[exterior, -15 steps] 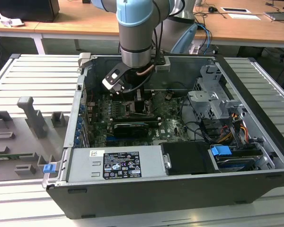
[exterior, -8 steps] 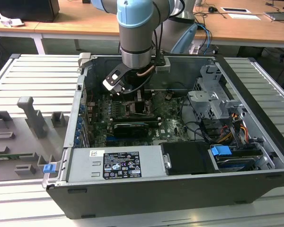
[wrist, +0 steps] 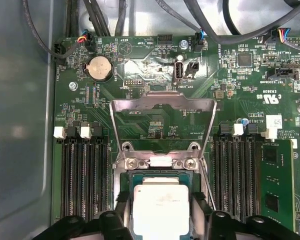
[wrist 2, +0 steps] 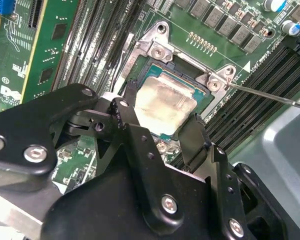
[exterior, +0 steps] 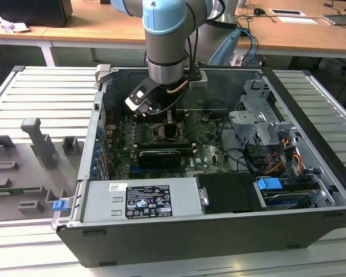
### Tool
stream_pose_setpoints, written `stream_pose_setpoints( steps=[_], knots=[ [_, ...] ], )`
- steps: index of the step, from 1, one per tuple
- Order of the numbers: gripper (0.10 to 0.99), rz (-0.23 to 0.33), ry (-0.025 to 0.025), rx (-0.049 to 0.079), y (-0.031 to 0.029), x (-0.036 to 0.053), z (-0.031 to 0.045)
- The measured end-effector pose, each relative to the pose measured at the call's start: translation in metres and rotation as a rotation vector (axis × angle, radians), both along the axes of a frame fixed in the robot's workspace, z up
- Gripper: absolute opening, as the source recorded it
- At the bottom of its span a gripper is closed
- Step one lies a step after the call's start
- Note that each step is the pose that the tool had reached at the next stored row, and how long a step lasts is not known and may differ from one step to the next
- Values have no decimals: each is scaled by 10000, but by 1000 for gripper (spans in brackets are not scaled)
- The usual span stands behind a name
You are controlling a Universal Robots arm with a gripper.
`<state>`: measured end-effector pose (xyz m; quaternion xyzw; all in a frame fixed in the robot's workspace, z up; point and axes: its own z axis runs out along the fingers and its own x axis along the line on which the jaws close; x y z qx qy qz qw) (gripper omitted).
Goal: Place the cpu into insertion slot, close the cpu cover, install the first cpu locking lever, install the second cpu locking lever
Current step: 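Place the cpu into insertion slot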
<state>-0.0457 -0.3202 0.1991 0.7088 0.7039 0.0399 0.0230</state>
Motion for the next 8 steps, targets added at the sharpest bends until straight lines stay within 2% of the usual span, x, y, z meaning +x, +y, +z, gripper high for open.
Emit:
stream_pose_setpoints(
  steps=[1, 6, 8],
  knots=[
    [604, 0, 2, -4, -1, 0, 7],
    [604, 0, 2, -3, -1, 0, 114],
    [592, 0, 3, -2, -1, 0, 135]
  ],
)
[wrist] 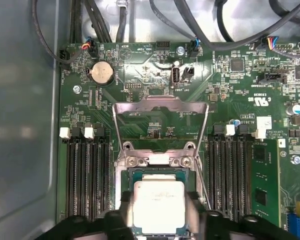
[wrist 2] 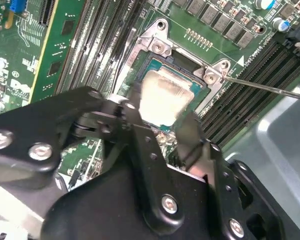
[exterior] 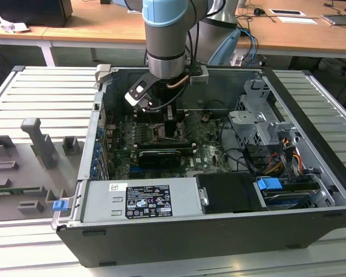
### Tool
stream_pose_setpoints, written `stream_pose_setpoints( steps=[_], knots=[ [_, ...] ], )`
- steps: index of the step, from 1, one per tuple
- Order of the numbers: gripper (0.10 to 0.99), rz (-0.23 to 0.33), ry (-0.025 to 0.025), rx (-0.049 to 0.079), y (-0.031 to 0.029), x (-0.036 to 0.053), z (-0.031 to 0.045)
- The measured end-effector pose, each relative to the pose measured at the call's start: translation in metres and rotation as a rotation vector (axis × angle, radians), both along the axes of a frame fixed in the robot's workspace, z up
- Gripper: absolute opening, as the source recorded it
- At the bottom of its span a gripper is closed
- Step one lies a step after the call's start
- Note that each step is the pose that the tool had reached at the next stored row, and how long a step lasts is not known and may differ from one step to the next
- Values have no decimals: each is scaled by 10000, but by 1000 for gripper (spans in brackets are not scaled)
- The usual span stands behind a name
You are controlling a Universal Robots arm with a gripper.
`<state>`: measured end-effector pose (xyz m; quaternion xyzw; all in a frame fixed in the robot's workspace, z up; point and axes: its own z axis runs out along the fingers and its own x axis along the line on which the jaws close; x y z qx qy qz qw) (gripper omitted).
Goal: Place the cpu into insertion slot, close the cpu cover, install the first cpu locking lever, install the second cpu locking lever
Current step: 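Place the cpu into insertion slot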
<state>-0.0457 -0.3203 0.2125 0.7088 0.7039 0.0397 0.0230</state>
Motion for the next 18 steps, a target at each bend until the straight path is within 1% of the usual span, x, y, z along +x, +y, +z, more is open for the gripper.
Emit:
stream_pose_setpoints(
  steps=[3, 4, 5, 6, 8, 18],
  knots=[
    [400, 0, 0, 0, 0, 0, 16],
    [278, 0, 0, 0, 0, 0, 20],
    [216, 0, 0, 0, 0, 0, 23],
    [216, 0, 0, 0, 0, 0, 28],
    [106, 0, 0, 1, 0, 0, 32],
    [106, 0, -1, 1, 0, 0, 59]
  ],
)
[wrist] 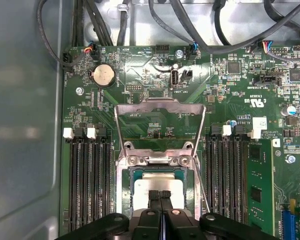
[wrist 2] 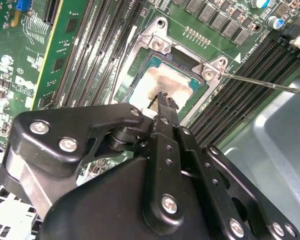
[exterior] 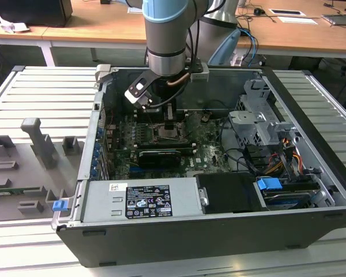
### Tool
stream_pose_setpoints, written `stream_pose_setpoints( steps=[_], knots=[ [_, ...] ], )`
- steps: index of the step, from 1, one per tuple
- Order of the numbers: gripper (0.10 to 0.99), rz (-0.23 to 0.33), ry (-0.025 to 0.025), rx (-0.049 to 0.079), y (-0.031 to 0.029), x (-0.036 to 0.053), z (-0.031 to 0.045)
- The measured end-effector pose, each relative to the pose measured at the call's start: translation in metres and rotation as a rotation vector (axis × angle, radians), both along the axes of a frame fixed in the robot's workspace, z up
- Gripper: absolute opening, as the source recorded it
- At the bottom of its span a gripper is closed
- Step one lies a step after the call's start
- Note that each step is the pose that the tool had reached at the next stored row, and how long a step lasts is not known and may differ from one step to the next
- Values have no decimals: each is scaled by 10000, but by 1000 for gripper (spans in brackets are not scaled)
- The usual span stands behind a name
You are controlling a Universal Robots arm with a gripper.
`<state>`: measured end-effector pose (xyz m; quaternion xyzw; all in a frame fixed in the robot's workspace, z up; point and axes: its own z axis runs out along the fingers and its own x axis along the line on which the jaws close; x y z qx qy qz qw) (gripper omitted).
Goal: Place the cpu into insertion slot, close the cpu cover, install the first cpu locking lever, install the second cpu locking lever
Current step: 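Place the cpu into insertion slot, then close the cpu cover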
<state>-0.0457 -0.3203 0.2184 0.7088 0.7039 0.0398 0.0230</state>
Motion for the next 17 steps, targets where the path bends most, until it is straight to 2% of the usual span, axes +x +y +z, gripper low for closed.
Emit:
stream_pose_setpoints(
  steps=[5, 8, 17],
  knots=[
    [106, -2, 1, -1, 0, 1, 5],
    [106, -4, 30, -1, -1, 72, 5],
    [106, -10, 33, 9, -10, 141, 5]
  ],
)
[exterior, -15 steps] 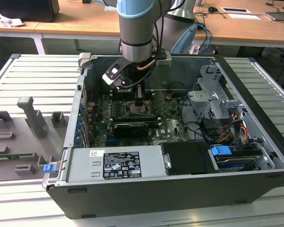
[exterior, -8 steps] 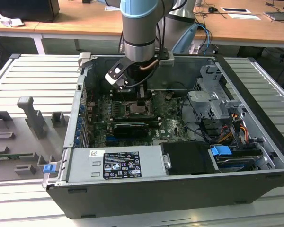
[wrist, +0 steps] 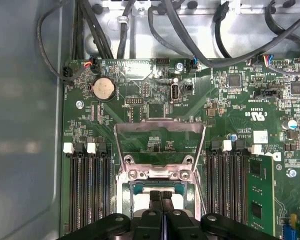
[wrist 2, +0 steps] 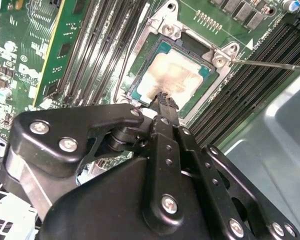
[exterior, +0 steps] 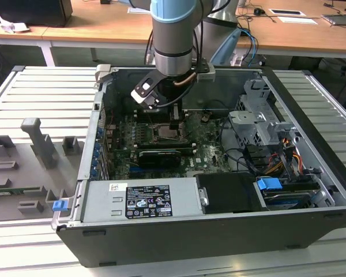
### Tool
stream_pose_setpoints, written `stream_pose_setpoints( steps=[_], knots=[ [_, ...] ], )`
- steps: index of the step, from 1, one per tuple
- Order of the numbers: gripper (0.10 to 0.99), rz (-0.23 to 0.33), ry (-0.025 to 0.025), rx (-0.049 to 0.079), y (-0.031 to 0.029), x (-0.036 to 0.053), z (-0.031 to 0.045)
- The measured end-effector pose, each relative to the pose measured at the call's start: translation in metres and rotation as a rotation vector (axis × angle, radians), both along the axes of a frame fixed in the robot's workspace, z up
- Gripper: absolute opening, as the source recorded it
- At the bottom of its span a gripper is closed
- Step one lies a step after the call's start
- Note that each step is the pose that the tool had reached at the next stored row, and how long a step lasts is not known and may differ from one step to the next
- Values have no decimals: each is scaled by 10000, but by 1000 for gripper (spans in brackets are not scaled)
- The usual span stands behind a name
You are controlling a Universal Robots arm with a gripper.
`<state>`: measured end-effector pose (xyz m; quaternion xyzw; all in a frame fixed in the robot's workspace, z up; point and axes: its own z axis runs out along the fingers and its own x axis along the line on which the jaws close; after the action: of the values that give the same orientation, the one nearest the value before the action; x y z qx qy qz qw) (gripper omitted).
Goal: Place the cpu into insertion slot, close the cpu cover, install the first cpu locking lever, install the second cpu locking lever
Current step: 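Close the cpu cover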
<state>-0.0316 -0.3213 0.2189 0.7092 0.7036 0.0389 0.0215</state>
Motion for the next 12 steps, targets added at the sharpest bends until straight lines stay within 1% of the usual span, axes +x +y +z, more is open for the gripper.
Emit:
stream_pose_setpoints(
  steps=[2, 5, 12],
  knots=[
    [106, -2, 1, -1, 0, 0, 14],
    [106, -1, 0, 0, 0, 1, 71],
    [106, -1, 0, -1, 0, 1, 233]
  ],
)
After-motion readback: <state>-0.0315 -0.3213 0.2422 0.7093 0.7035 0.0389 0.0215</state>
